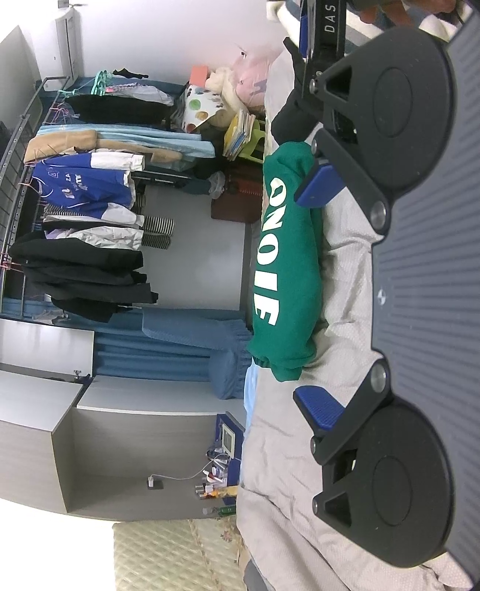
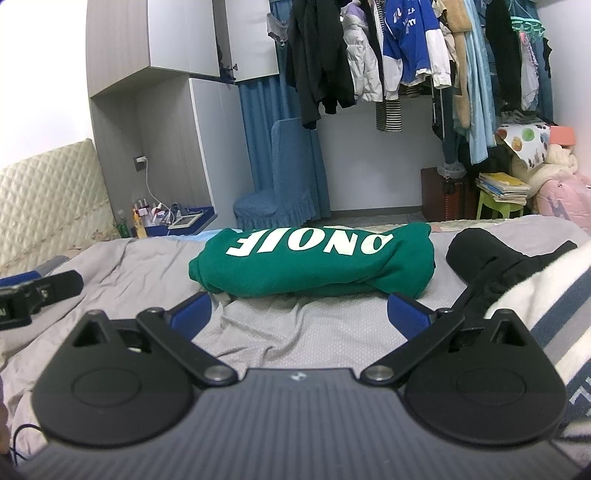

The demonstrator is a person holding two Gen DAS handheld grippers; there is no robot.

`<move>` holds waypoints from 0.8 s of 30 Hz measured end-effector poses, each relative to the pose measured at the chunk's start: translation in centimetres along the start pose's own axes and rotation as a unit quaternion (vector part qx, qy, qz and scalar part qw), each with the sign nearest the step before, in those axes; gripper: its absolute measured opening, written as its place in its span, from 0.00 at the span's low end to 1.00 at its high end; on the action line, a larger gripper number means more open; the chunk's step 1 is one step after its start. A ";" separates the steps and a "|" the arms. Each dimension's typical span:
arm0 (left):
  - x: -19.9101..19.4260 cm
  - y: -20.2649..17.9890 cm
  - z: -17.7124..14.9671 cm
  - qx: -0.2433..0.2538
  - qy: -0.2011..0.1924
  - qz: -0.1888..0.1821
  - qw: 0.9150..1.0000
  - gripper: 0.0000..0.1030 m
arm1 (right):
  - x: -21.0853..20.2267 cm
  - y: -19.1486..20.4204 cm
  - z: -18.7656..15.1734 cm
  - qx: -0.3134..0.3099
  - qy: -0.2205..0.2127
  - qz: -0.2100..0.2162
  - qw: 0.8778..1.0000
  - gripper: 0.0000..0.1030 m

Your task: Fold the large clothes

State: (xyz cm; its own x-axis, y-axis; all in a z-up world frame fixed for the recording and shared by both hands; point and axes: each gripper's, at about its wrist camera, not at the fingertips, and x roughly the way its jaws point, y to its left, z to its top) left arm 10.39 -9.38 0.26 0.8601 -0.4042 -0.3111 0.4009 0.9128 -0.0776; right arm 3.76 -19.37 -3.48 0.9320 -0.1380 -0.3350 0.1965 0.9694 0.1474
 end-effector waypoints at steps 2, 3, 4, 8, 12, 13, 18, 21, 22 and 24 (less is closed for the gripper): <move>-0.1 0.1 0.0 -0.003 0.000 -0.002 1.000 1.00 | -0.1 0.0 0.1 -0.001 -0.002 -0.001 1.000 1.00; -0.3 0.0 -0.1 -0.004 0.000 -0.003 1.000 1.00 | -0.2 0.1 0.0 -0.002 -0.002 -0.001 1.000 1.00; -0.3 0.0 -0.1 -0.005 0.000 -0.003 1.000 1.00 | -0.2 0.1 0.0 -0.003 -0.002 -0.001 1.000 1.00; -0.5 0.1 0.0 -0.005 -0.002 -0.002 1.000 1.00 | -0.3 0.3 0.1 -0.002 -0.001 -0.001 1.000 1.00; -0.7 0.1 0.1 -0.010 -0.004 -0.004 1.000 1.00 | -0.3 0.3 0.1 -0.002 0.000 0.001 1.000 1.00; -0.8 0.1 0.0 -0.010 -0.005 -0.005 1.000 1.00 | -0.4 0.3 0.1 -0.002 0.001 0.002 1.000 1.00; -1.2 0.1 -0.2 -0.007 -0.004 -0.004 1.000 1.00 | -0.6 0.5 0.0 -0.003 0.001 0.004 1.000 1.00; -1.3 0.1 -0.2 -0.007 -0.005 -0.005 1.000 1.00 | -0.6 0.5 0.1 -0.003 0.001 0.004 1.000 1.00; -1.2 0.1 -0.1 -0.008 -0.005 -0.006 1.000 1.00 | -0.6 0.6 0.0 -0.005 0.000 0.004 1.000 1.00; -1.4 0.1 -0.1 -0.009 -0.007 -0.005 1.000 1.00 | -0.7 0.7 0.1 -0.007 0.002 0.005 1.000 1.00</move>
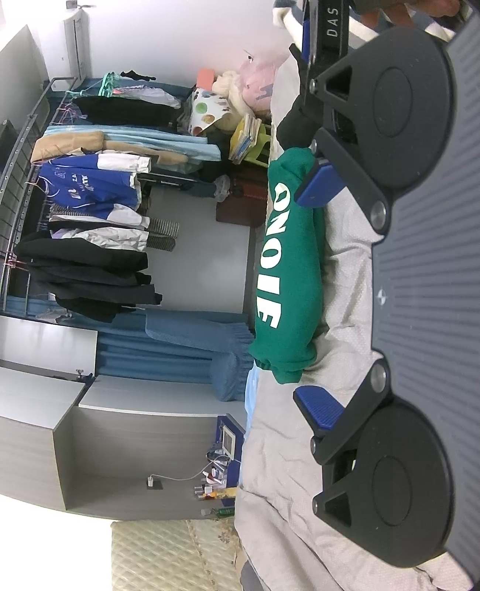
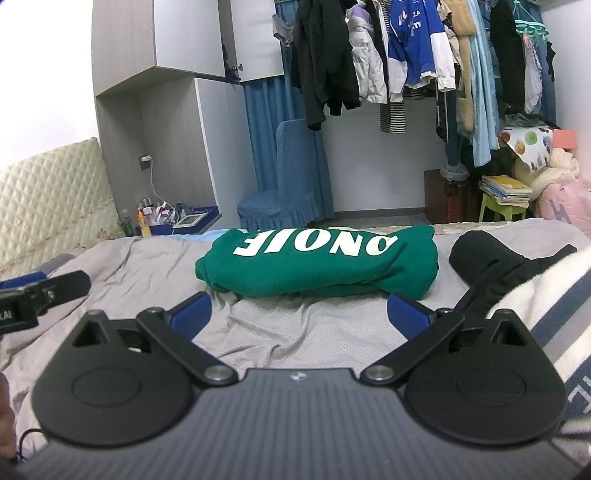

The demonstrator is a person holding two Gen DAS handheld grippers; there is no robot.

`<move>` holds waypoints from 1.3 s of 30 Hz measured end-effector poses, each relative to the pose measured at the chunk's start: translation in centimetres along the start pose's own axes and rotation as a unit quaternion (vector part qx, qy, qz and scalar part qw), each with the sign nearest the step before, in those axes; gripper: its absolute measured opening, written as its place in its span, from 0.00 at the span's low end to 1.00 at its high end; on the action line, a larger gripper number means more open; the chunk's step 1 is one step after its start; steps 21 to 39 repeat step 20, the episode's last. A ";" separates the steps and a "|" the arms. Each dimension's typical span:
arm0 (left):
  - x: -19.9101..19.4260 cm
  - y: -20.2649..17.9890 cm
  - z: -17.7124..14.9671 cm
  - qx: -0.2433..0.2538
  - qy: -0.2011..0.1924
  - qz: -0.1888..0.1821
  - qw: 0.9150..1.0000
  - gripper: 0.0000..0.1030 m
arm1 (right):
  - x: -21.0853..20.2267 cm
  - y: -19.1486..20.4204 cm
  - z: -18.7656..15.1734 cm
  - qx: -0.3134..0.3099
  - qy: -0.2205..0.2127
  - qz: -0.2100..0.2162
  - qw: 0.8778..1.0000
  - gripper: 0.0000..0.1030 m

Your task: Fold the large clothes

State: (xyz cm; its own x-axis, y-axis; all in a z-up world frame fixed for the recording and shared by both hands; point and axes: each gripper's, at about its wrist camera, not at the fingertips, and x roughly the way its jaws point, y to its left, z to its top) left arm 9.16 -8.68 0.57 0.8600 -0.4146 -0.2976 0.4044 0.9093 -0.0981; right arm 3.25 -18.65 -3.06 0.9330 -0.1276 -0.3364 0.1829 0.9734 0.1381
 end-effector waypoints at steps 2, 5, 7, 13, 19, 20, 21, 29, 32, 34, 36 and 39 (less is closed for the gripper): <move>-0.2 0.0 0.0 -0.001 -0.002 -0.002 1.000 1.00 | -0.1 0.1 0.0 -0.002 0.001 0.001 1.000 1.00; -0.3 0.1 0.1 -0.002 -0.003 -0.002 1.000 1.00 | -0.2 0.3 -0.1 -0.002 0.001 0.001 1.000 1.00; -0.3 0.1 0.0 -0.002 -0.003 -0.002 1.000 1.00 | -0.3 0.4 -0.1 -0.003 0.001 0.001 1.000 1.00; -0.5 0.0 0.1 0.000 -0.003 -0.003 1.000 1.00 | -0.4 0.7 -0.1 -0.005 0.001 0.003 1.000 1.00; -0.5 0.0 0.0 -0.002 -0.002 -0.001 1.000 1.00 | -0.3 0.9 0.0 -0.007 0.004 0.003 1.000 1.00; -0.5 0.0 0.0 -0.003 -0.001 -0.002 1.000 1.00 | -0.2 0.9 0.0 -0.008 0.005 0.003 1.000 1.00; -0.5 0.0 0.0 -0.003 -0.001 -0.002 1.000 1.00 | -0.2 0.9 0.0 -0.008 0.005 0.003 1.000 1.00; -0.5 0.0 0.0 -0.003 -0.001 -0.002 1.000 1.00 | -0.2 0.9 0.0 -0.008 0.005 0.003 1.000 1.00; -0.5 0.0 0.0 -0.003 -0.001 -0.002 1.000 1.00 | -0.2 0.9 0.0 -0.008 0.005 0.003 1.000 1.00; -0.5 0.0 0.0 -0.003 -0.001 -0.002 1.000 1.00 | -0.2 0.9 0.0 -0.008 0.005 0.003 1.000 1.00; -0.5 0.0 0.0 -0.003 -0.001 -0.002 1.000 1.00 | -0.2 0.9 0.0 -0.008 0.005 0.003 1.000 1.00; -0.5 0.0 0.0 -0.003 -0.001 -0.002 1.000 1.00 | -0.2 0.9 0.0 -0.008 0.005 0.003 1.000 1.00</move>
